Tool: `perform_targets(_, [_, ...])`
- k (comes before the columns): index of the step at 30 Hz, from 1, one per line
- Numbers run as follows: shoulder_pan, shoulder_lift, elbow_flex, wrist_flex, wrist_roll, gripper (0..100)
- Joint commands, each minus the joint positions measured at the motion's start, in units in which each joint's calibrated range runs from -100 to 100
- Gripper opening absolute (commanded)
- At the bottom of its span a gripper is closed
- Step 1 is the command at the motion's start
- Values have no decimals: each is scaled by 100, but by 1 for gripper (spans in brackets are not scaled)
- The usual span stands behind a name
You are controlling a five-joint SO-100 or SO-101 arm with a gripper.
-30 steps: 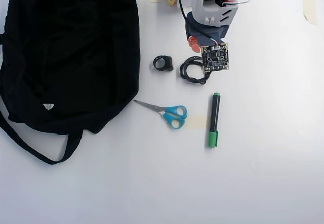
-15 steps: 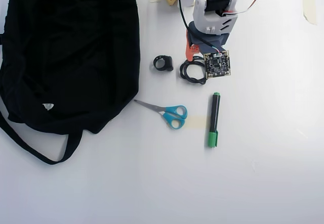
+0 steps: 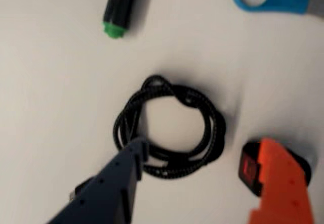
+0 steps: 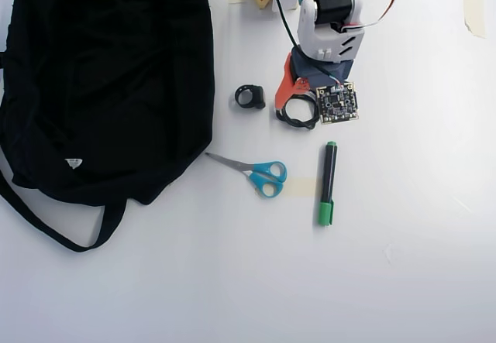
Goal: Put the cable into the black bag
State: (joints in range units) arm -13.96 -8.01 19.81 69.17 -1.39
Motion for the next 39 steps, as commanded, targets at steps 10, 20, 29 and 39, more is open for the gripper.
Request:
perform_targets(10, [-70,-128,544,-380,40,36])
perform_targets(20, [-18,312,750,-681,228,36])
perform_targets(29, [-33,934,490,-681,359,35])
perform_targets(39, [-70,926,292,-681,359,35])
